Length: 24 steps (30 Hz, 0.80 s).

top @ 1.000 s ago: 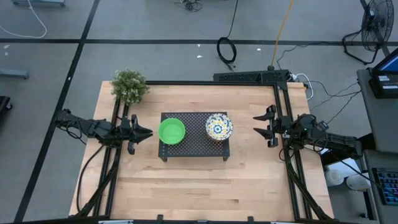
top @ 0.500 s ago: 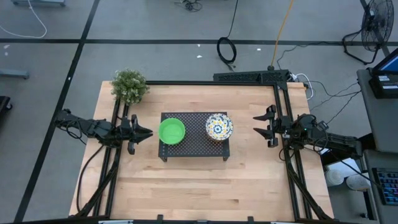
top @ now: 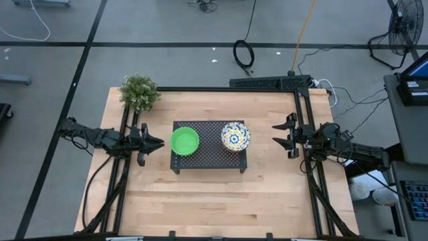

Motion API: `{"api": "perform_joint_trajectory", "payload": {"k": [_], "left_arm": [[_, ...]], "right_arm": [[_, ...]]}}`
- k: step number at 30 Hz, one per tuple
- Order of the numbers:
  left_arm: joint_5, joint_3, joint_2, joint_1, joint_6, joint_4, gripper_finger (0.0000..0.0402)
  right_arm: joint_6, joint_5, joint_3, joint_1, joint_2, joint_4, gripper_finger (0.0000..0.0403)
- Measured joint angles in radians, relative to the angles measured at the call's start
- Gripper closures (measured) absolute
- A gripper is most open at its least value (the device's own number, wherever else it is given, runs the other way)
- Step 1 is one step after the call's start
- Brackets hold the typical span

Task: Pick & Place Mini bowls
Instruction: Return to Home Position

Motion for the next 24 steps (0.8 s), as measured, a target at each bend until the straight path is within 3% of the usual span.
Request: {"api": "perform_joint_trajectory", "payload": {"k": [24], "left_arm": [[0.0,0.0,0.0,0.0,0.0,0.0,0.0328]], "right_arm": [[0.0,0.0,0.0,0.0,0.0,0.0,0.0187]]}}
